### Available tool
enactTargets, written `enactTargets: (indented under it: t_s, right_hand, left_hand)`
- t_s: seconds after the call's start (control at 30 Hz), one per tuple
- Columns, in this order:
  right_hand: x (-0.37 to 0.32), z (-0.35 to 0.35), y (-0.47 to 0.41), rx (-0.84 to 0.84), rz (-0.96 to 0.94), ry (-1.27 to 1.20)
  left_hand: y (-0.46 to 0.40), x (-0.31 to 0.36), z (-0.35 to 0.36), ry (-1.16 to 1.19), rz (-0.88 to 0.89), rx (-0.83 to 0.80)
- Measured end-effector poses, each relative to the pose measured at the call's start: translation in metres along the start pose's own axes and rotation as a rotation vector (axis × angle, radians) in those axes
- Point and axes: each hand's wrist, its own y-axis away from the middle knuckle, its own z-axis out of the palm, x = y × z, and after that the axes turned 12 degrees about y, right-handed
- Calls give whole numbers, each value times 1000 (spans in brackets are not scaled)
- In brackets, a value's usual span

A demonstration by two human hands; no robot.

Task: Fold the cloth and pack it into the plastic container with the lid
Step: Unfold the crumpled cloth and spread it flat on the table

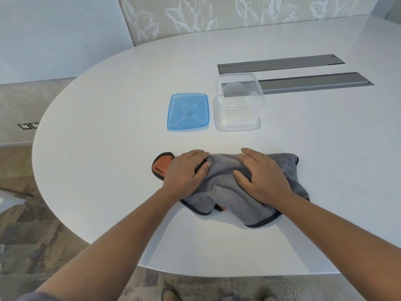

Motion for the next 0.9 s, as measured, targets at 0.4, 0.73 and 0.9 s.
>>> enactTargets:
  t_s: [0.4, 0.73, 0.9]
  right_hand:
    - [2, 2, 20, 175, -157, -114]
    - [4, -13, 16, -68, -46, -350]
    - [5, -21, 16, -146, -46, -464]
  left_hand:
    - [12, -1, 3, 59, 47, 220]
    - [17, 43, -36, 238, -105, -406]
    - [23, 55, -24, 139, -24, -584]
